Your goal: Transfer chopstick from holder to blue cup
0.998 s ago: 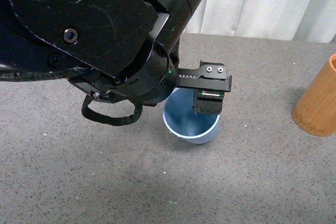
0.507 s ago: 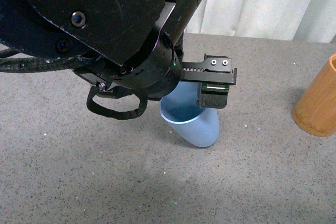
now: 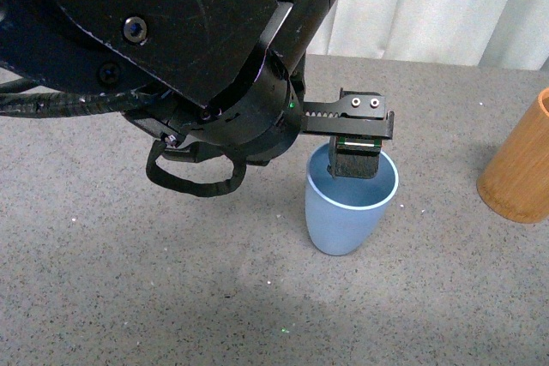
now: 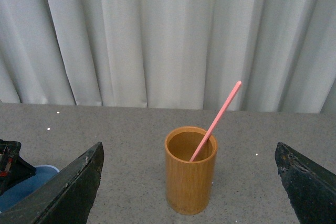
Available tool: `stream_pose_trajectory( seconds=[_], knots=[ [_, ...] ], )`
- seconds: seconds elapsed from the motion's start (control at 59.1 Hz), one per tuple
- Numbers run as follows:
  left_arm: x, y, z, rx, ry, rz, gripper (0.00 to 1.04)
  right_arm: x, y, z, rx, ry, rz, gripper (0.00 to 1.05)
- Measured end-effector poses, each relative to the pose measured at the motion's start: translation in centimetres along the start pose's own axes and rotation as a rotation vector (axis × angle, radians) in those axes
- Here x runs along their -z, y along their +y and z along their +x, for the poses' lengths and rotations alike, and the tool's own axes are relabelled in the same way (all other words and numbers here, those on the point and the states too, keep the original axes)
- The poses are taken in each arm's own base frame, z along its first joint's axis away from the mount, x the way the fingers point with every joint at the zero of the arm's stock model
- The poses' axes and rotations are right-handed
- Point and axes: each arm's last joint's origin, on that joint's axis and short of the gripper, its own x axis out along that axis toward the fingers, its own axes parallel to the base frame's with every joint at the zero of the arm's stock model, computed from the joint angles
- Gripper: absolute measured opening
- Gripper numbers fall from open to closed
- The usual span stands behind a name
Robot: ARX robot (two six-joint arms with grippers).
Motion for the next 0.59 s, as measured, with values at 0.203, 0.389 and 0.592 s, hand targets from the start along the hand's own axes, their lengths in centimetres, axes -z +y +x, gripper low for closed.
stream_pose_trajectory(
  seconds=[0.203,0.389,0.592],
  knots=[
    [-0.4,0.3,-0.3,-0.009,-0.016,-0.05,0.98,0.0,0.0,0.0,0.0,0.0,0.0,0.95],
    [-1.3,1.0,-0.9,-0.063,-0.176,-0.111,0.94,0.0,0.0,0.0,0.0,0.0,0.0,0.95],
    [1.4,9.3,-6.9,-0.163,-0.802,-0.043,0.57,0.0,0.0,0.0,0.0,0.0,0.0,0.95]
  ],
)
